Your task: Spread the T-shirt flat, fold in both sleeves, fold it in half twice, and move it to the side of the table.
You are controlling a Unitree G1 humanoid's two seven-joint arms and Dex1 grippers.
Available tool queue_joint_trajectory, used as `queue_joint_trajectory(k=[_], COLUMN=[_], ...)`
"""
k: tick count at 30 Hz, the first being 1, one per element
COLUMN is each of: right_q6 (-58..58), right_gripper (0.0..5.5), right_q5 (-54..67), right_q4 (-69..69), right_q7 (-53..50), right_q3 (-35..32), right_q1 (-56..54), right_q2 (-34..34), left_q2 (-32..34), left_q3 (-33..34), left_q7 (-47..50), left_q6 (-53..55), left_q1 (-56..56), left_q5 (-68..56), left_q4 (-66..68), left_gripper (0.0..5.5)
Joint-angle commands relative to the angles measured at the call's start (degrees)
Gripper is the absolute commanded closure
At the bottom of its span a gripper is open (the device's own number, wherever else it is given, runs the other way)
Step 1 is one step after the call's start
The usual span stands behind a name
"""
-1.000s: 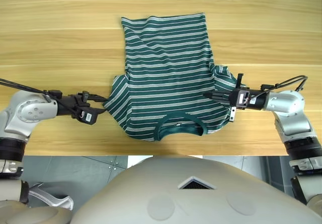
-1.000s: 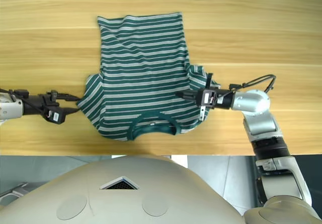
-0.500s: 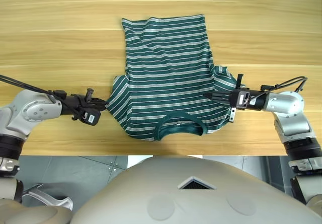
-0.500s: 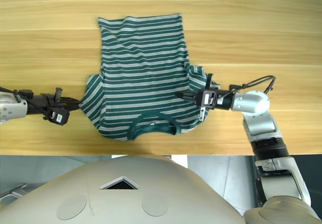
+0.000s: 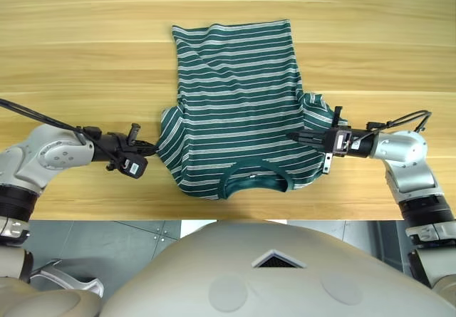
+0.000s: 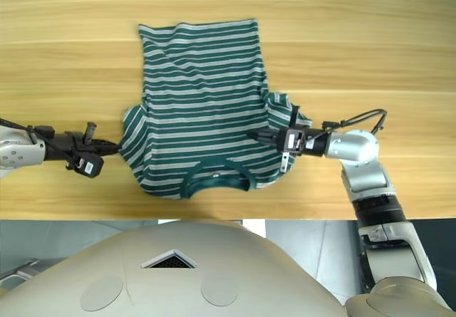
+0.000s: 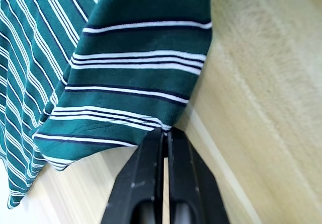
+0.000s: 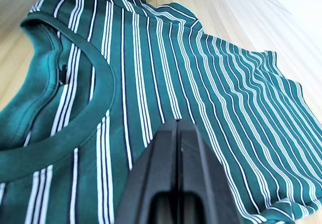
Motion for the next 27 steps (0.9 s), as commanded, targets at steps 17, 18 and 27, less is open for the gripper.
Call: queue_joint_trajectory(k=[17,18,27], right_q6=[0.5,0.6,0.9], right_gripper=[5.50,5.50,5.50], right_q5=[-1.0,-1.0,-0.9], right_q4=[-1.0,-0.9,-1.4], right_q7=[-0.2,-0.2,-0.2], right_q3=[0.4,0.4,0.4], right_q1=[0.0,-0.1,-0.1], right_q2=[0.3,0.4,0.4], left_q2=[5.9,6.2,6.2], left_q3=[2.5,2.8,4.3], left_q7=[-1.3,-1.2,-1.4], left_q6=[0.6,0.8,1.9], left_q1=[1.5,1.4,-1.4], left_q5=[-7.7,-8.1,-9.6], left_q4=[-8.5,-8.9,-11.6], left_gripper=[5.48,5.48,5.48])
